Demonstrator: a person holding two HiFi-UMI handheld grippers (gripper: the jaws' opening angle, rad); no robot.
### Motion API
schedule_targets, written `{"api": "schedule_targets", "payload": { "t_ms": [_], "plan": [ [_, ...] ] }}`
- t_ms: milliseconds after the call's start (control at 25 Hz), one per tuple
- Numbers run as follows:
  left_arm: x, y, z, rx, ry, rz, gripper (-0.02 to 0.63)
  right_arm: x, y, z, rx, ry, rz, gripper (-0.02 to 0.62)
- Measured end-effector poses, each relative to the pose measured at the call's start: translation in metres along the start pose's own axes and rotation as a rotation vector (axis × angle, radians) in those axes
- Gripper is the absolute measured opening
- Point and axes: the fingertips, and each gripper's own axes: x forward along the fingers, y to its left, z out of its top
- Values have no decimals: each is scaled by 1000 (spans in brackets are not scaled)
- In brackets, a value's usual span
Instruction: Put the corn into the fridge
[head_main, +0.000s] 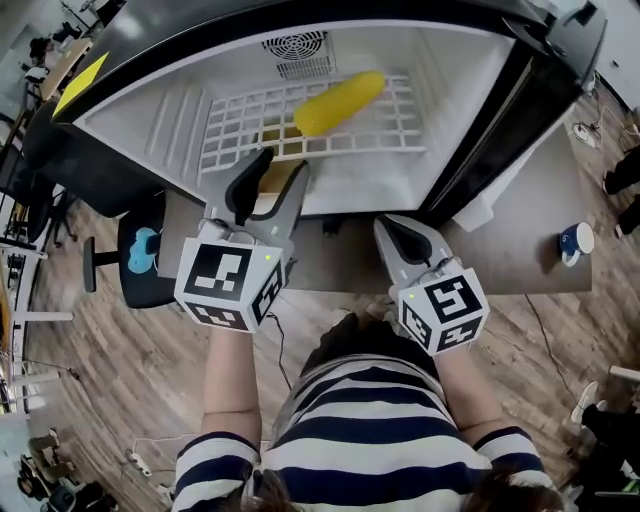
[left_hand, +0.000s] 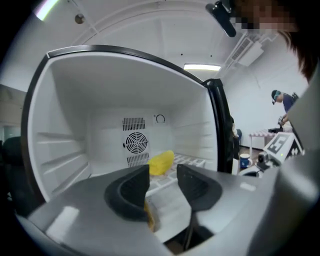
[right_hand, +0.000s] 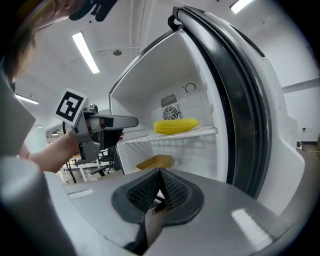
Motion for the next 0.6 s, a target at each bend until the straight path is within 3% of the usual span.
{"api": "schedule_targets", "payload": {
  "t_ms": [280,600],
  "plan": [
    [-17,-7,-34,-118,48,7,0,-3,0,5,-21,-3,17,-8],
    [-30,-21,-77,-161,139,30,0,-8,-8,4,-31,9,22,-8]
  ]
}}
